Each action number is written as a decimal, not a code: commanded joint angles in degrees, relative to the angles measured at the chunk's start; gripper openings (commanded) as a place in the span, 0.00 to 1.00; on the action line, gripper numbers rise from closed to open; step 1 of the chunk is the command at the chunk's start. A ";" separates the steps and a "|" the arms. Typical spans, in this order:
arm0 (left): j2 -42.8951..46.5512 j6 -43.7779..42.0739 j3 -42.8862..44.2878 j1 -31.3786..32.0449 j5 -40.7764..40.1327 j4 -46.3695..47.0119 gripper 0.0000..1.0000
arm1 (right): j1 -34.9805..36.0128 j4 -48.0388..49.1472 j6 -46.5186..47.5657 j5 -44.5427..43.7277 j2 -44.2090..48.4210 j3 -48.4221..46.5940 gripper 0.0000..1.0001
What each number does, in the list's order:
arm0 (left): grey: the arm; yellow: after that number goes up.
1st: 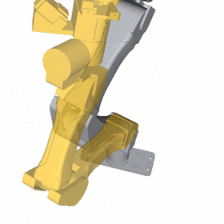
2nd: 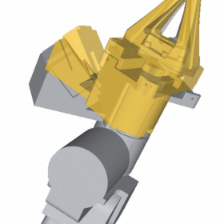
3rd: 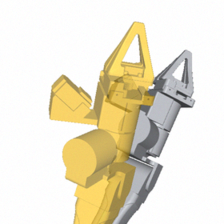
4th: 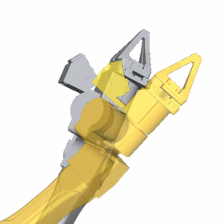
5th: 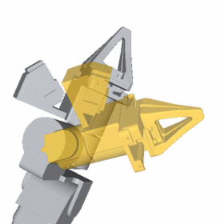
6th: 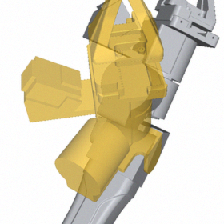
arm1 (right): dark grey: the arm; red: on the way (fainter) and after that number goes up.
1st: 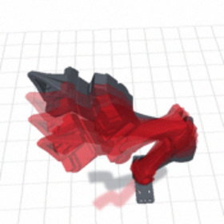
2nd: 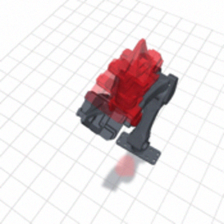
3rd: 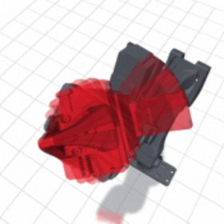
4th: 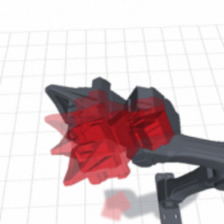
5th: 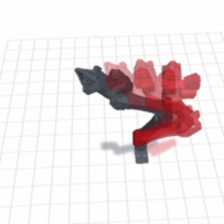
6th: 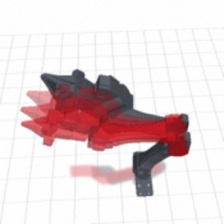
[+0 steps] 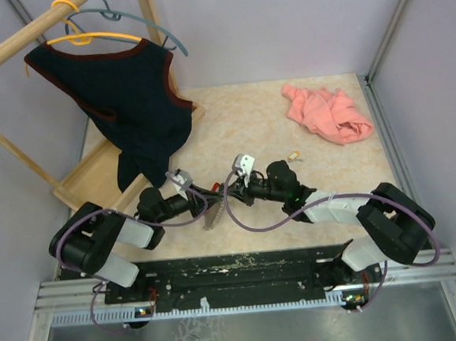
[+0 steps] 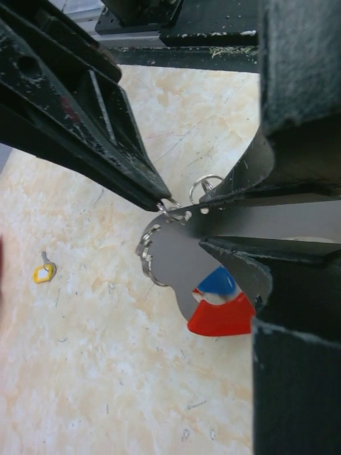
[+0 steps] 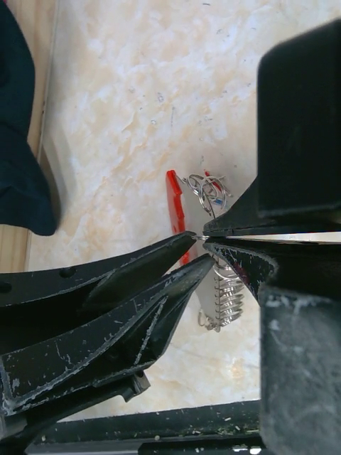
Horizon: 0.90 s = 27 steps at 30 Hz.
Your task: Put the keys on the keyring
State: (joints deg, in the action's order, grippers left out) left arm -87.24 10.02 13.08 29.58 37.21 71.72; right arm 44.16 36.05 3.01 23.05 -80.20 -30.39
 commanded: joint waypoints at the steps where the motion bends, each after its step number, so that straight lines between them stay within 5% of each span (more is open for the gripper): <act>1: -3.33 3.32 -3.08 -2.71 6.75 17.95 0.28 | -0.65 8.53 1.89 4.39 -0.35 -0.06 0.00; 7: -7.26 3.85 -5.06 -4.22 9.78 29.20 0.28 | -0.83 8.76 3.03 6.36 -0.35 -0.08 0.00; 27: -8.72 2.16 -1.25 -4.71 11.46 30.85 0.28 | -0.80 8.00 4.21 9.51 -1.31 -0.44 0.00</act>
State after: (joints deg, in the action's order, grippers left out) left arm -96.73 13.30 11.27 25.47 48.05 87.26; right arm 43.68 39.88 6.39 30.61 -81.32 -30.37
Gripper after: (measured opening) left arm 0.283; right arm 0.008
